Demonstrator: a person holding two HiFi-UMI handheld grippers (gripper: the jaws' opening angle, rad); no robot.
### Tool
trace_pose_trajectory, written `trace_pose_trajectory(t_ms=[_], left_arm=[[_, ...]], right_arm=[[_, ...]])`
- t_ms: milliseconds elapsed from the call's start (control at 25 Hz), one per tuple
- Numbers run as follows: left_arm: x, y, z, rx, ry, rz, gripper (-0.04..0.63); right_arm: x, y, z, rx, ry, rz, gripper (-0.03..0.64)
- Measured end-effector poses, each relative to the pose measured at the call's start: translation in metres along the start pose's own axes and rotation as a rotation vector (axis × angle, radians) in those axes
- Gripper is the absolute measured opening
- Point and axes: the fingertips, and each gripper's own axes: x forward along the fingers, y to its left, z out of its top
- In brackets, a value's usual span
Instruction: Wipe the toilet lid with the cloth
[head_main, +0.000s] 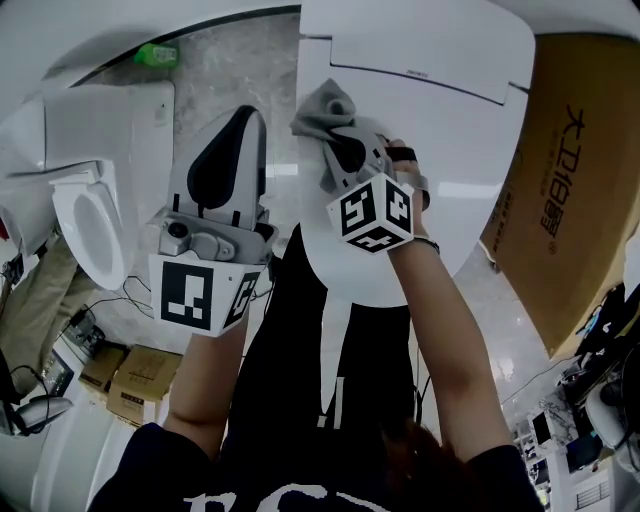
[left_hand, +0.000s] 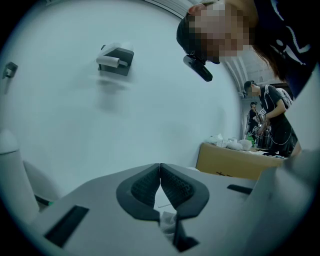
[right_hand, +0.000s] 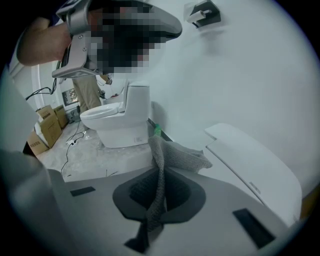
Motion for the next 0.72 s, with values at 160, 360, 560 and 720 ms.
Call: trace_pose_trajectory(t_ms=[160,360,560,720], left_arm=[[0.004,-0.004,0.000,-0.001,-0.001,-0.005,0.021],[0.007,-0.008,0.000,-0.005,-0.004,-0.008,0.021],[0.007,-0.010,-0.001,-0.008,-0.003,-0.011,0.021],[0.009,-0.010,-0.001,-0.008,-0.006,-0.012,0.021]], right_arm=[[-0.025,-0.024,-0.030,0.064,0.021,-0.056,0.025],[-0.065,-0.067,-0.076,0.145,0.063,-0.165,0.025],[-0.107,-0.112,-0.124,0.244,0.108,-0.295,0.025],[-0.137,-0.141,-0.160,0.317,0.157,-0.399,0.025]])
